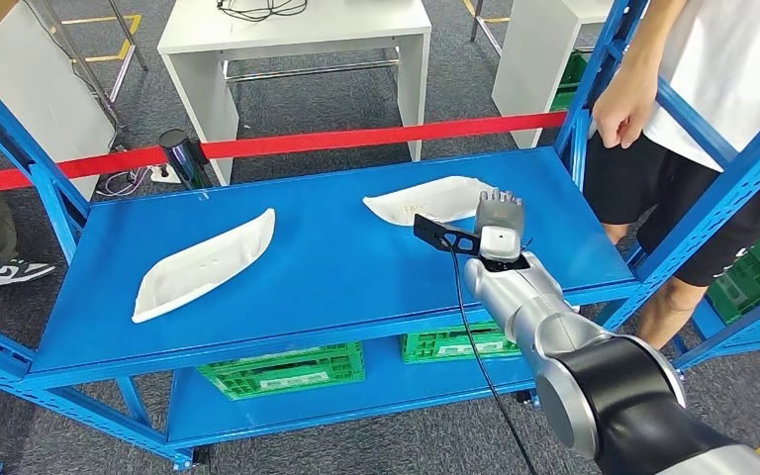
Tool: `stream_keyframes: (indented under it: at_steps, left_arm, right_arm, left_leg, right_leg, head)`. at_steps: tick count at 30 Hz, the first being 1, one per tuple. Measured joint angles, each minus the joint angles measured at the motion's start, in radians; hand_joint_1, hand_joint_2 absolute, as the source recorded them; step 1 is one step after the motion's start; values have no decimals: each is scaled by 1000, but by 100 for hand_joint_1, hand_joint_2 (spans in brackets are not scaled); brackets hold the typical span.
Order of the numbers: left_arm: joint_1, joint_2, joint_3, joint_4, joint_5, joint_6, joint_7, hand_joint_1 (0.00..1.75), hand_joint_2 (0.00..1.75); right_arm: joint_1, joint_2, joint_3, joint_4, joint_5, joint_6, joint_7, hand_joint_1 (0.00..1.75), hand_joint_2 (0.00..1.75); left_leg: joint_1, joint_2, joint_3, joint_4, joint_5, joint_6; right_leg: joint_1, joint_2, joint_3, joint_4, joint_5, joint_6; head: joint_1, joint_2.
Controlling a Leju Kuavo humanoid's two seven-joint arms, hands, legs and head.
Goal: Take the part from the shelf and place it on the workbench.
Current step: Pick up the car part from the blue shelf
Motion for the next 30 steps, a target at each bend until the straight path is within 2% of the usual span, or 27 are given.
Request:
stream_keyframes:
  at_steps: [3,7,9,13,30]
  left_arm:
    - [0,0,0,0,0,0,0,0,0]
    - [0,0,0,0,0,0,0,0,0]
    - [0,0,0,0,0,0,-1,0,0]
    - [0,0,0,0,0,0,-1,0,0]
    - [0,0,0,0,0,0,-1,0,0]
  right_arm:
    - [0,1,0,0,3,2,0,8,175]
    - [0,1,0,0,2,6,3,118,175]
    - [1,2,0,0,1,7,5,120,175]
    - [1,2,0,0,1,8,8,174,175]
    - [-5,4,-14,0,8,-3,10,173,175]
  left_leg:
    - [0,0,0,0,0,0]
    - [0,0,0,0,0,0]
    - [0,0,0,0,0,0]
    - [0,0,0,0,0,0]
    - [0,-1,0,0,0,0]
  right_leg:
    - [0,0,0,0,0,0]
    - [0,0,0,0,0,0]
    - [0,0,0,0,0,0]
    - [0,0,0,0,0,0]
    - [0,-1,1,-1,0,0]
  head:
    - [0,0]
    - [0,0]
    - [0,0]
    - [0,0]
    - [0,0]
